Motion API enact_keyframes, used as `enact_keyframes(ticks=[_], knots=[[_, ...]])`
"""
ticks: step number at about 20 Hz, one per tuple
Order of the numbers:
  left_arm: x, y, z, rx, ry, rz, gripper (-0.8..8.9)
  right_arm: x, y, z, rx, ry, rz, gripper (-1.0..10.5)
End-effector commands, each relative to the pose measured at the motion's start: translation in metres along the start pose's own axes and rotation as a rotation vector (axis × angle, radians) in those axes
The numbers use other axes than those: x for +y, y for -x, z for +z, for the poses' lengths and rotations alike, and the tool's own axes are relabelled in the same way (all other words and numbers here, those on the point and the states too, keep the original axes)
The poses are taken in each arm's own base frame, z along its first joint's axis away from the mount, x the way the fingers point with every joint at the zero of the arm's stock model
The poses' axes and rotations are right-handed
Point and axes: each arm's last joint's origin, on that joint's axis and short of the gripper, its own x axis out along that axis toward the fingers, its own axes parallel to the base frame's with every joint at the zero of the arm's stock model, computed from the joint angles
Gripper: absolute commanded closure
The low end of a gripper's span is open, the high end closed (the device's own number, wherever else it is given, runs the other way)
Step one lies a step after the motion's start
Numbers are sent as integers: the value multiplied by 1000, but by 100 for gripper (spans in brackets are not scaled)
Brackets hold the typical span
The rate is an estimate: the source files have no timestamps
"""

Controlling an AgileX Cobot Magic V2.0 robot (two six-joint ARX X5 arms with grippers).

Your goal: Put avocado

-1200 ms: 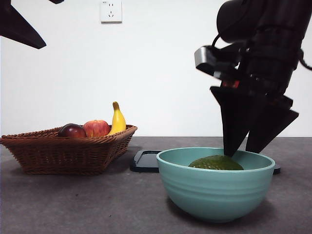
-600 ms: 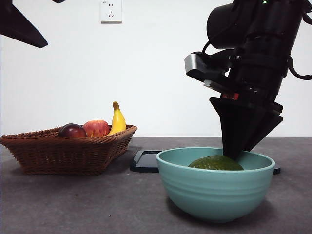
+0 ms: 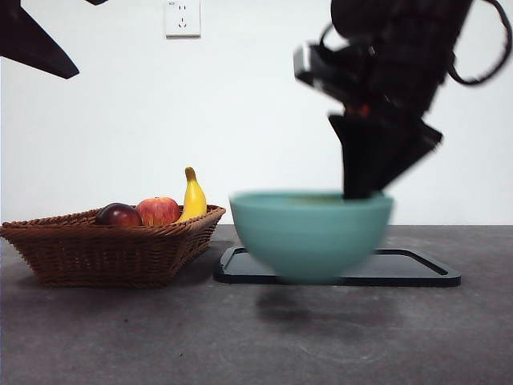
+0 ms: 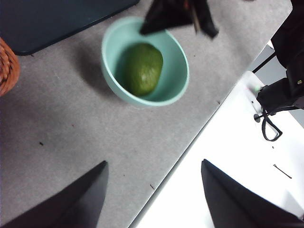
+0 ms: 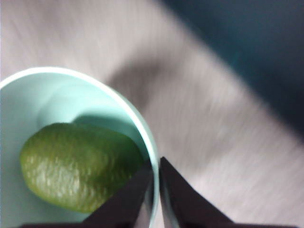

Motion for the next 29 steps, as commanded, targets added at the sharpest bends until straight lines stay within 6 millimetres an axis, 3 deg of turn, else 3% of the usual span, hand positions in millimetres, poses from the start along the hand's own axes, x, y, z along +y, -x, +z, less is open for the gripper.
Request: enact_keyframes(ticks=[1, 6, 12, 17, 25, 28, 29], knots=[[-2, 0, 3, -8, -29, -9, 503, -3, 19, 17, -76, -20, -9, 935], [-2, 0, 3, -8, -29, -9, 502, -35, 34, 52, -145, -93, -48, 935], [-2, 0, 3, -4, -27, -9, 502, -87, 3, 96, -126, -179, -79, 935], [-2, 0, 3, -2, -25, -9, 502, -116, -30, 100, -103, -232, -90, 935], [-2, 0, 3, -2, -25, -9, 502, -122, -46, 97, -54, -249, -84, 931], [-2, 0, 2, -2, -25, -9, 502, -122, -45, 96, -44, -270, -83, 755], [-2, 0, 2, -2, -25, -9, 503, -121, -43, 96, -43, -278, -84, 746]])
